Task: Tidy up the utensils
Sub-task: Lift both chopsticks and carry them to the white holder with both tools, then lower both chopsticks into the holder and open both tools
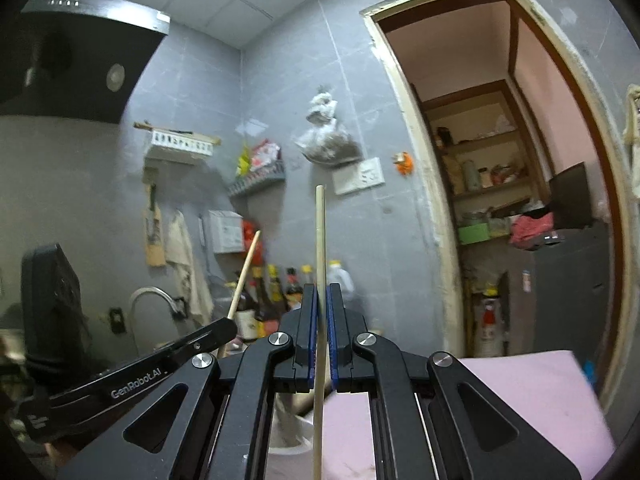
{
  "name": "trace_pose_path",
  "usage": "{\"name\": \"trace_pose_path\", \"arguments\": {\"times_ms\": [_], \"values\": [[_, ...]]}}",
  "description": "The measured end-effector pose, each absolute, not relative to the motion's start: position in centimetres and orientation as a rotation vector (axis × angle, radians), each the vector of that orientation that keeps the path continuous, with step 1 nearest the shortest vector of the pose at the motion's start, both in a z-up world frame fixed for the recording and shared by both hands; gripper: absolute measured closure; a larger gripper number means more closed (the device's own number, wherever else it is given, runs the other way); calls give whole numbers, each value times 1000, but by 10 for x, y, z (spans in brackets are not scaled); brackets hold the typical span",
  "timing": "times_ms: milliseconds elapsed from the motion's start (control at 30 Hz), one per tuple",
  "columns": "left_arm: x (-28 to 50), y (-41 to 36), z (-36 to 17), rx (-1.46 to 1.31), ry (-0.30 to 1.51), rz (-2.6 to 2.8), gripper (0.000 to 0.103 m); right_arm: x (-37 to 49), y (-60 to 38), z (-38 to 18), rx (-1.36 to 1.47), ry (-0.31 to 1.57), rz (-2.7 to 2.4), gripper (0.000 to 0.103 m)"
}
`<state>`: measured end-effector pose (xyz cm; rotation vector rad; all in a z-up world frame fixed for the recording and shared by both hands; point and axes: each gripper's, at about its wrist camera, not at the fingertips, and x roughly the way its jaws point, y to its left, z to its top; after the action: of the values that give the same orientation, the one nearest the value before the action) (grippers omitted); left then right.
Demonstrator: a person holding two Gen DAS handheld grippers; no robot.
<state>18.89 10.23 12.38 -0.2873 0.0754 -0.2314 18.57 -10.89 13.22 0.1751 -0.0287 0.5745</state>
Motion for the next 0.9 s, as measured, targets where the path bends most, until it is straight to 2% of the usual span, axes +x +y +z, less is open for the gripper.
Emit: {"name": "trace_pose_path", "arguments": {"times_ms": [433,900], "values": [[216,199,109,-467,11,-98,101,217,-57,122,192,-54,604,100],[224,198,74,-482,44,-44,101,233,-44,78,159,-1,550,100]]}}
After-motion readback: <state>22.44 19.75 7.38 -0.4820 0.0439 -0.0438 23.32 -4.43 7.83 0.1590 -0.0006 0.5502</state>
